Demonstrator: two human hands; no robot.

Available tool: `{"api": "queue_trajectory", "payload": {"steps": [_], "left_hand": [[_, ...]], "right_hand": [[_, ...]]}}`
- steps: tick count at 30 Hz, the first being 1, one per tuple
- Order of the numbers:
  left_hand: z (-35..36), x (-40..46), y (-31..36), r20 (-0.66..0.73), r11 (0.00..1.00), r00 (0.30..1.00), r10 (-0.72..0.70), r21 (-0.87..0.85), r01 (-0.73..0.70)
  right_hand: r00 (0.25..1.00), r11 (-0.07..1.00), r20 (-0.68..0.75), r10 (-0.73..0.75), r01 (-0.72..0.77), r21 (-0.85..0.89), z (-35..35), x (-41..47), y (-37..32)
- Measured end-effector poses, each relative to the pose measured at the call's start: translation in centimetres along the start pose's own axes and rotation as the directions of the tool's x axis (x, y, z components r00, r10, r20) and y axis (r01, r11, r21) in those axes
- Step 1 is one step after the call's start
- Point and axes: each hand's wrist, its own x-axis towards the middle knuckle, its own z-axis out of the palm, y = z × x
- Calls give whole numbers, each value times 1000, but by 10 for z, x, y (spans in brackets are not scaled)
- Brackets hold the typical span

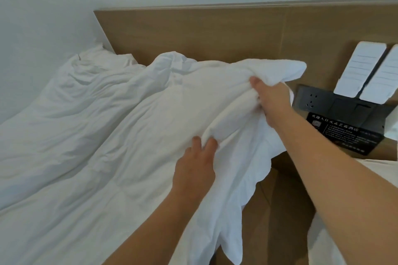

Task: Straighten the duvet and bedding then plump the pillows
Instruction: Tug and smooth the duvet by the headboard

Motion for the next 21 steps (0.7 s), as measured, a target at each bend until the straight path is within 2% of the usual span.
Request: {"api": "queue_trajectory", "payload": {"steps": [2, 4, 6, 7, 9, 11, 13, 16, 18, 21], "left_hand": [[1, -3, -10, 99, 995, 992, 83, -62, -77], [11, -19, -16, 227, 982, 956, 187, -51, -180], [28, -46, -13, 363, 974, 910, 203, 20, -225], [37, -62, -10, 399, 982, 905, 148, 53, -183], [53, -93, -4, 399, 997, 916, -26, 82, -7], [67, -126, -4, 412, 988, 898, -155, 75, 136], [79, -160, -14, 444, 972, 865, -234, 95, 215], [85, -209, -51, 485, 930, 794, -366, 227, 289], [81, -236, -78, 533, 902, 732, -424, 321, 289], [68, -261, -104, 586, 915, 708, -393, 324, 240]], "right_hand": [[974, 958, 54, 221, -227, 173, 9, -11, 29], [913, 897, 28, 407, -406, 175, 12, -23, 68], [862, 861, -77, 501, -488, 144, 10, -39, 91], [840, 851, -136, 525, -511, 121, 11, -49, 99], [814, 835, -186, 550, -541, 98, 15, -73, 112], [816, 839, -218, 535, -543, 26, 29, -100, 122], [833, 843, -219, 509, -534, -71, 49, -131, 131], [824, 821, -212, 525, -556, -129, 77, -179, 157], [808, 797, -213, 549, -583, -156, 97, -215, 179], [743, 732, -121, 658, -669, -129, 139, -267, 201]]}}
